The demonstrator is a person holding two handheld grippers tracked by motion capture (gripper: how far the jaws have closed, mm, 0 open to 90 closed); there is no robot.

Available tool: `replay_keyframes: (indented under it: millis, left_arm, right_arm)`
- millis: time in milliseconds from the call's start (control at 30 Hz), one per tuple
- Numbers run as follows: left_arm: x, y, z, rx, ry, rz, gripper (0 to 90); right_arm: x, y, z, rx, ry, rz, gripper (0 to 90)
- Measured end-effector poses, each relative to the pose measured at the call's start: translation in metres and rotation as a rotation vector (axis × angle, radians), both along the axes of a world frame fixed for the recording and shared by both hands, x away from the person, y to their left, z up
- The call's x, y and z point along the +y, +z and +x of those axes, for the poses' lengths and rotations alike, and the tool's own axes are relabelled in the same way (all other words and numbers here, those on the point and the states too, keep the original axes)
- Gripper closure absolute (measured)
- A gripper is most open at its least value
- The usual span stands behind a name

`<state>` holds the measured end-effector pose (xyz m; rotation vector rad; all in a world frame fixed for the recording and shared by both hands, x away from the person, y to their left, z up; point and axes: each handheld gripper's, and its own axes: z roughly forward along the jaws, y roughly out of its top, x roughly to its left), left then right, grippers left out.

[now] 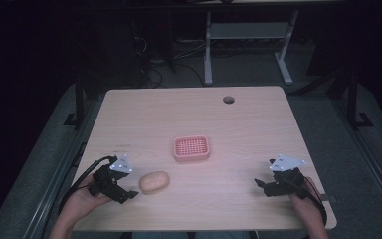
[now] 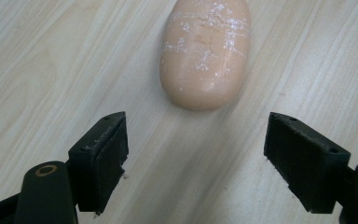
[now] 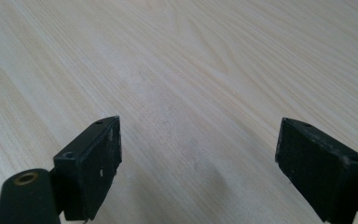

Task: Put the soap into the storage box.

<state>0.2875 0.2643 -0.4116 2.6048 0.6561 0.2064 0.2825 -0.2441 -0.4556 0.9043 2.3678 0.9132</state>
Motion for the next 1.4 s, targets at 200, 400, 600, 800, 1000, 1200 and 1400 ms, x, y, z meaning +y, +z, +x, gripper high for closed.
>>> replay_keyframes:
  millis: [200, 400, 600, 800, 1000, 1200, 1400]
  left_arm:
    - [-0.005, 0.0, 0.003, 0.011, -0.01, 0.004, 21.4]
    - [-0.011, 0.001, 0.007, 0.014, -0.022, 0.011, 21.4]
    - [-0.02, 0.002, 0.01, 0.011, -0.033, 0.022, 21.5]
    - [-0.026, 0.002, 0.014, 0.018, -0.046, 0.017, 21.5]
    - [-0.032, -0.001, 0.017, 0.027, -0.048, 0.019, 21.5]
    - [-0.036, -0.001, 0.02, 0.035, -0.056, 0.03, 21.5]
    - [-0.043, -0.004, 0.023, 0.043, -0.059, 0.031, 21.6]
  right_arm:
    - [0.0, 0.0, 0.0, -0.003, 0.006, -0.004, 13.8]
    - [0.0, 0.0, 0.0, -0.003, 0.009, -0.003, 13.8]
    - [0.001, 0.0, 0.001, -0.003, 0.013, -0.002, 13.8]
    - [0.001, 0.0, 0.0, -0.001, 0.015, 0.003, 13.8]
    - [0.001, 0.001, 0.0, -0.001, 0.014, 0.004, 13.8]
    - [0.001, 0.001, 0.0, -0.002, 0.015, 0.005, 13.8]
    - [0.001, 0.001, 0.0, -0.004, 0.016, 0.004, 13.8]
